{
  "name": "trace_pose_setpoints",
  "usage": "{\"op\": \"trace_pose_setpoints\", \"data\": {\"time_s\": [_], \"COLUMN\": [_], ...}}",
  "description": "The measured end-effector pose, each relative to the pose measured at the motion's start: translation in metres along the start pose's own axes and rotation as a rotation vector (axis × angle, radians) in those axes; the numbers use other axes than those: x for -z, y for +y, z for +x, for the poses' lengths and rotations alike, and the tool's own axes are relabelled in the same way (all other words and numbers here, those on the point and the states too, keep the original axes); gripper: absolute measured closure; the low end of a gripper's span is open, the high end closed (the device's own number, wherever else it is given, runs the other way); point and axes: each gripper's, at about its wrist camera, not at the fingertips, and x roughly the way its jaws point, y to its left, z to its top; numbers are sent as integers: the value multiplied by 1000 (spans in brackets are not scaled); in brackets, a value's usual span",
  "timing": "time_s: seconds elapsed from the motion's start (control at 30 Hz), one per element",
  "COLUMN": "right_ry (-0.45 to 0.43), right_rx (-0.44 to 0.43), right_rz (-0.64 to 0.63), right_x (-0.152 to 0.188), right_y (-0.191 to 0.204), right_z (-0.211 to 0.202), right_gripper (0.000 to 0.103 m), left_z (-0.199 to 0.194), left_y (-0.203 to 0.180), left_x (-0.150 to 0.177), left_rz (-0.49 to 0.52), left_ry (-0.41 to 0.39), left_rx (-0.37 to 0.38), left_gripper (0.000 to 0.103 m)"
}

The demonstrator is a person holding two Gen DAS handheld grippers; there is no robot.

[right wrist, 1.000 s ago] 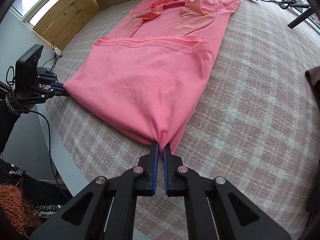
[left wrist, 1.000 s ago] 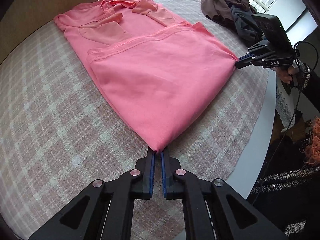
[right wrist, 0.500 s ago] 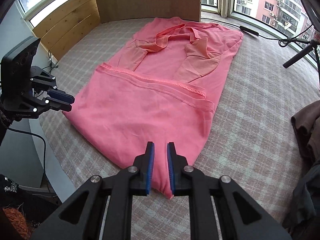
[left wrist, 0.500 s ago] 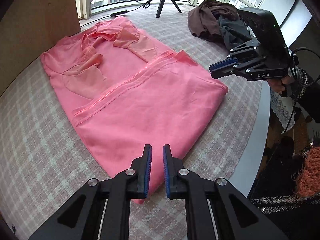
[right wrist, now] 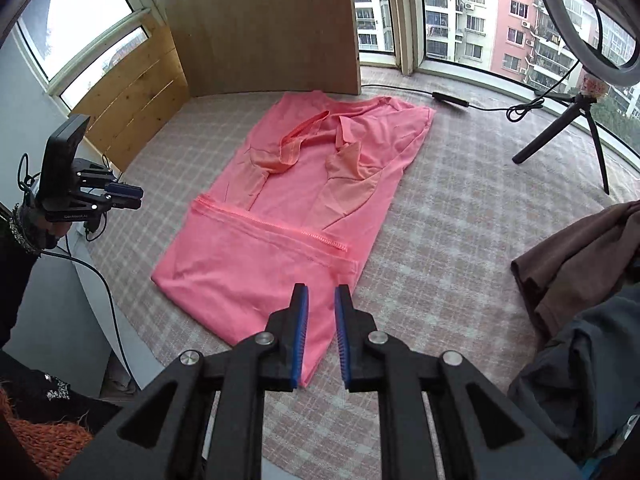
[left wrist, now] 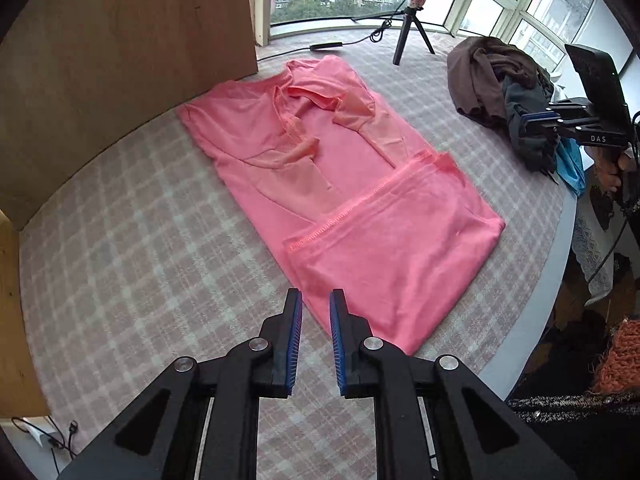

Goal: Fold clothes
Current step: 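Move both tools to the collar end of the shirt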

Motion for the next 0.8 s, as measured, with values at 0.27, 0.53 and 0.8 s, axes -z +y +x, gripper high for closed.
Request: {"op": "trace_pose_setpoints", "data": {"time_s": [0.27,0.53,0.8], "right_ry": [-91,-29,33], "right_rx": [75,102,82], "right_rz": [6,66,114], "right_x": [-96,-152,-190], "right_y": [-38,-84,-134], "right_z": [24,126,218], "right_gripper": [78,77,77], "left_z": [10,81,158], "left_y": [61,106,142], "left_x": [-90,-147,-182], "left_rz": [-71,-53,-33], "left_ry": [-68,-20,5], "left_rx": [-82,-30,-6], "left_gripper": [82,70,68]}}
